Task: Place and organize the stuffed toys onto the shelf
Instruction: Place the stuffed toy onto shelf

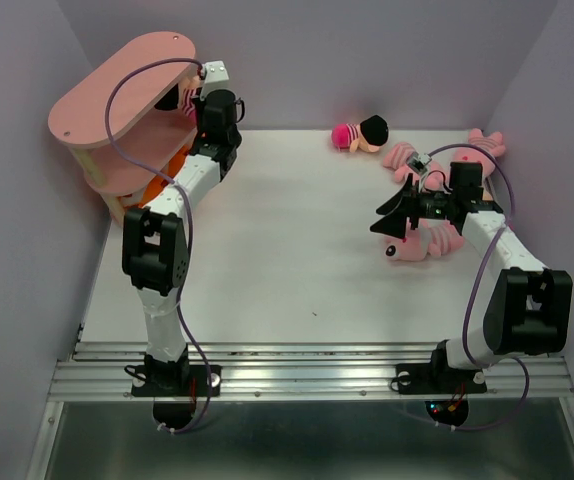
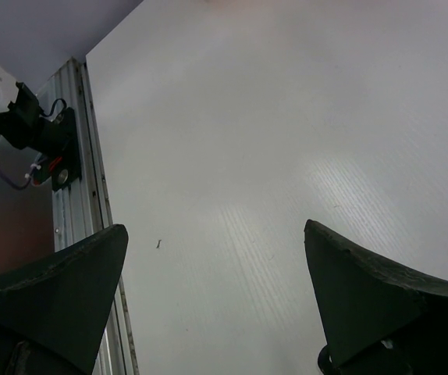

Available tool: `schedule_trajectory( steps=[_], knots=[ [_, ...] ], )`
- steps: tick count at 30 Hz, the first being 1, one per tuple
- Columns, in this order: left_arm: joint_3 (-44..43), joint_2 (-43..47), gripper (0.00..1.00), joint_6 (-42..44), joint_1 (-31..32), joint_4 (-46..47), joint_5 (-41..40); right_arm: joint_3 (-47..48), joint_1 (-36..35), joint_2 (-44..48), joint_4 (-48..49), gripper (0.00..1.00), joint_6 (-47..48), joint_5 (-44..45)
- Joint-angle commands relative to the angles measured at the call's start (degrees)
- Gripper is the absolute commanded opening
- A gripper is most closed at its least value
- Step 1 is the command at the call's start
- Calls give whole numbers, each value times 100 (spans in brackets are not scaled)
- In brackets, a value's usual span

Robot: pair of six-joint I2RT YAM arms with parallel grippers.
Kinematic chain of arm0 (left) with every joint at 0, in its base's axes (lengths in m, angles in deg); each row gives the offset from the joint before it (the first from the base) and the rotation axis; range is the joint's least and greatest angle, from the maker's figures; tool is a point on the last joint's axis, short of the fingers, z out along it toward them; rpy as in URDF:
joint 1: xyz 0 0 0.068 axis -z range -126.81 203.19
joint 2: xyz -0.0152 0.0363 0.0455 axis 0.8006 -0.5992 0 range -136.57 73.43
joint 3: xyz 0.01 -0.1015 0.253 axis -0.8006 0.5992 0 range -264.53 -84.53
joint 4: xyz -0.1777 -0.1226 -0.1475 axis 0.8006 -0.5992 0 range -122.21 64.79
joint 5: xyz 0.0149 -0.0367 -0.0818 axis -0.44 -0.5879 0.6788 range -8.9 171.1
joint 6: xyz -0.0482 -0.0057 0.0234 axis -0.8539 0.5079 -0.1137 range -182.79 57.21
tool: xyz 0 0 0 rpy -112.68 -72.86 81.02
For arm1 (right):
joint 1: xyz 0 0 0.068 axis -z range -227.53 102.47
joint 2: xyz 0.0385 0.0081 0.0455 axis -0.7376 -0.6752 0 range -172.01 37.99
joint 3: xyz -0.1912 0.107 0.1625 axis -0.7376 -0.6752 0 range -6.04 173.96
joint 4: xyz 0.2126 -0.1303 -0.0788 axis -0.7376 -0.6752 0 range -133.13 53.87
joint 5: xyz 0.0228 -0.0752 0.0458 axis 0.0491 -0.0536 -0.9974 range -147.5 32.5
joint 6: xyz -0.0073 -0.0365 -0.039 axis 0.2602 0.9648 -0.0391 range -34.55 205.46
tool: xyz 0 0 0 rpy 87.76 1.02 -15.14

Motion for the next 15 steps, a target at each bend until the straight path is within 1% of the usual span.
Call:
schedule_trajectory(
  steps=[1,15],
  knots=[
    [-365,9,0,7,-64,186,-228,24,53,170,187,100,34,-193],
    [-884,-377,0,25,-161,-147,-158,24,106,170,196,100,25,-246]
  ],
)
